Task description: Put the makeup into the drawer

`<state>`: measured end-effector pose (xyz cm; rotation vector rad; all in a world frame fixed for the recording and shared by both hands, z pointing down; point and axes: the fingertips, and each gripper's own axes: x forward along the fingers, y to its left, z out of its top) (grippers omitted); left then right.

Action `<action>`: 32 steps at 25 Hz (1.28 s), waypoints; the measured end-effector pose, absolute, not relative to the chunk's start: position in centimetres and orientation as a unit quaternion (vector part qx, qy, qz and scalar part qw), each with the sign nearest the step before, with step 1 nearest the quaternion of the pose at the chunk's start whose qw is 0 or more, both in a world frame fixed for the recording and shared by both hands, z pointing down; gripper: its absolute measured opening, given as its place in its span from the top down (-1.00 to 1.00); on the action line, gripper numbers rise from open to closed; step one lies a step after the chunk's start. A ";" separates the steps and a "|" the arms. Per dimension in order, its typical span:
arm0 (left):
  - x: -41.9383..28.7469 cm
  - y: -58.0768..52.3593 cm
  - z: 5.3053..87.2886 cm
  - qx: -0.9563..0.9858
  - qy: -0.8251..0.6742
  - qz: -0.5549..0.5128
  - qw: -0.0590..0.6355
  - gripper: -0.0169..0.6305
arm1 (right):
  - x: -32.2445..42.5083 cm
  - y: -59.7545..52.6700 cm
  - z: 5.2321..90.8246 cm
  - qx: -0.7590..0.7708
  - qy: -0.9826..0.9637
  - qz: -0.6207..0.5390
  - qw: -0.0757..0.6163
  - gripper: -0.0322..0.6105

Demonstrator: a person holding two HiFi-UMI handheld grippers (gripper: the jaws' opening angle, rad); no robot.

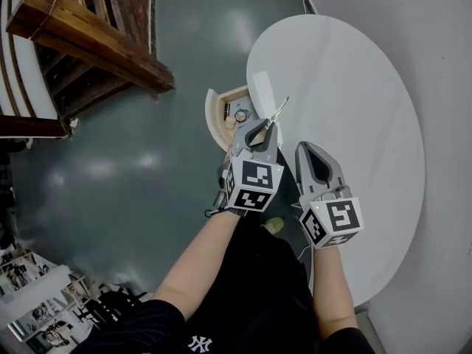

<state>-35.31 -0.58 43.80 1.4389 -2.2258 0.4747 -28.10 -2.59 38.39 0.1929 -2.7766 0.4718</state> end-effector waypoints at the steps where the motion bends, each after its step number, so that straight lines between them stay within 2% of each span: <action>1: -36.1 -0.2 44.6 0.516 -0.808 0.171 0.228 0.81 | -28.9 -2.3 39.1 0.063 -0.970 0.167 0.162 0.85; 15: -43.0 5.6 51.8 0.451 -0.830 0.159 0.287 0.81 | -35.6 1.9 46.1 0.011 -0.956 0.203 0.210 0.85; 32: -44.8 6.1 60.8 0.450 -0.814 0.148 0.335 0.80 | -38.1 3.6 52.3 0.002 -0.948 0.219 0.230 0.85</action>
